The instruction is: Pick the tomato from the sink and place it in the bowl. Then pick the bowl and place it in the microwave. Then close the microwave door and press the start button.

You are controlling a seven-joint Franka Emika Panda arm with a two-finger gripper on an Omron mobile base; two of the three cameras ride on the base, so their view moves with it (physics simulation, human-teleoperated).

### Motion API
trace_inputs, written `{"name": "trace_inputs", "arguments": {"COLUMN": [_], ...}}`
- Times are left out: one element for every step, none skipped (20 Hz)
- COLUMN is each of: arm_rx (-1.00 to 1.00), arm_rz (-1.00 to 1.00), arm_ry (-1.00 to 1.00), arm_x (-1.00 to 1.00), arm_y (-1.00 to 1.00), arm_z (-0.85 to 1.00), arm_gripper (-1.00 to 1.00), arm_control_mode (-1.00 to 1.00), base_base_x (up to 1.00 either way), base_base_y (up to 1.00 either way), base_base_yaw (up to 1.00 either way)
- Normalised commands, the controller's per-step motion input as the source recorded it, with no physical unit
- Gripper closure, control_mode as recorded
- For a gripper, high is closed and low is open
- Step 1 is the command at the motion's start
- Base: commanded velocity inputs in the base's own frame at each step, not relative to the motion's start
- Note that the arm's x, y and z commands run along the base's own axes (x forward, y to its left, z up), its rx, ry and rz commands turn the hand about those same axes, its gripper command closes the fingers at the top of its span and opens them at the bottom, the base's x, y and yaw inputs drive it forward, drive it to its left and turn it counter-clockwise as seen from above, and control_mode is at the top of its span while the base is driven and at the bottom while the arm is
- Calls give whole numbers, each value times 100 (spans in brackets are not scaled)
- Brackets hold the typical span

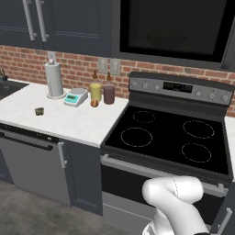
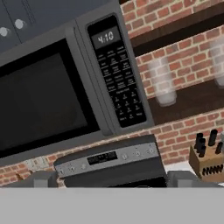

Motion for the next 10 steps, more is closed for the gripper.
{"name": "trace_inputs", "arguments": {"arm_rx": [-30, -25, -19, -13, -3, -4, -7, -5, -2, 0], "arm_rz": [2, 0, -2, -3, -2, -5, -7, -10, -7, -2], "arm_ry": [-9, -17, -19, -23, -5, 0, -1, 0, 0, 2], "arm_x": [0, 0, 0, -2, 0, 0, 0, 16, 22, 38], "arm_y": [41, 19, 4, 3, 0, 0, 2, 0, 0, 0], "arm_z": [0, -9, -12, -11, -12, -24, -19, -19, -16, -21], "arm_gripper": [-100, -100, -100, -100, -100, -100, -100, -100, -100, -100], "arm_control_mode": [-100, -100, -100, -100, -100, -100, -100, -100, -100, -100], "base_base_x": [0, 0, 0, 0, 0, 0, 0, 0, 0, 0], "base_base_y": [0, 0, 0, 0, 0, 0, 0, 0, 0, 0], "base_base_yaw": [0, 0, 0, 0, 0, 0, 0, 0, 0, 0]}}
